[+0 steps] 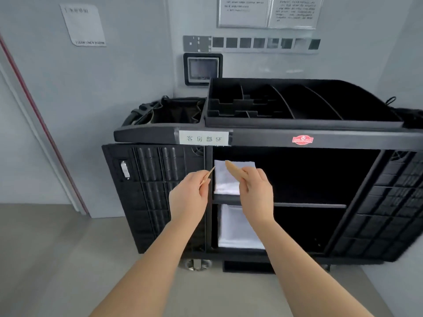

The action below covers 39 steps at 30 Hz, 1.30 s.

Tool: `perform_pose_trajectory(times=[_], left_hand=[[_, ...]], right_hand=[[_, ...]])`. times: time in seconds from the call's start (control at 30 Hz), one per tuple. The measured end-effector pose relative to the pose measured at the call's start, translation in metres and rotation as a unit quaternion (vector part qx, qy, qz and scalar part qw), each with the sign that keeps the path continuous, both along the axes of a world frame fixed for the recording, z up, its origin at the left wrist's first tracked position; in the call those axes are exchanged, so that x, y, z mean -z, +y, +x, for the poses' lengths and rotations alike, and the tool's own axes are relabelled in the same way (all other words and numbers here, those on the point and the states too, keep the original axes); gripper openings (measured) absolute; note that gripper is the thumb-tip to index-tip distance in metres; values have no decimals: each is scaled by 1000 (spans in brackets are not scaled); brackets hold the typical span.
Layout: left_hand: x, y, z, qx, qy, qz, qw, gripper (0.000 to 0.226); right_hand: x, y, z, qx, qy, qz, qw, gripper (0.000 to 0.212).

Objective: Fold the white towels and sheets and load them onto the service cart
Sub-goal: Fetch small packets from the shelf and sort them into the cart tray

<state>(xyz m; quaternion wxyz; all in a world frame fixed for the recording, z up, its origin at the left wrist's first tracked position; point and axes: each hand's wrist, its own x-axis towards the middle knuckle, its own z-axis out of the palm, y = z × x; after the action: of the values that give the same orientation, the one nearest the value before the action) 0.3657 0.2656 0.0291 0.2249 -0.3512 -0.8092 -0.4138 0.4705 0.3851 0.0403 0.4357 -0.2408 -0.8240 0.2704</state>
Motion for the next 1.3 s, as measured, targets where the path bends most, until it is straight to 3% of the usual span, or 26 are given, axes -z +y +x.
perform_pose_trajectory(times=[0.17,0.3,0.7,0.87,0.97,1.3], left_hand=[[-30,55,-78,-5,23,7,1000,20],[-46,97,-124,-1,33,16,999,22],[-93,204,-229,-40,106,88,990,20],[-94,223,-260,-62,112,95,987,20],[-92,231,-273,-60,118,90,987,20],[-89,236,-311,-32,123,87,988,20]], right_hand=[[-31,63,-75,-15,30,-44,998,9],[-48,110,-116,-30,45,-59,997,23],[-80,257,-225,-102,32,-1,994,26],[-86,291,-260,-153,-8,48,987,28],[-94,301,-277,-178,-79,76,978,29],[-106,294,-319,-213,-217,199,932,13]])
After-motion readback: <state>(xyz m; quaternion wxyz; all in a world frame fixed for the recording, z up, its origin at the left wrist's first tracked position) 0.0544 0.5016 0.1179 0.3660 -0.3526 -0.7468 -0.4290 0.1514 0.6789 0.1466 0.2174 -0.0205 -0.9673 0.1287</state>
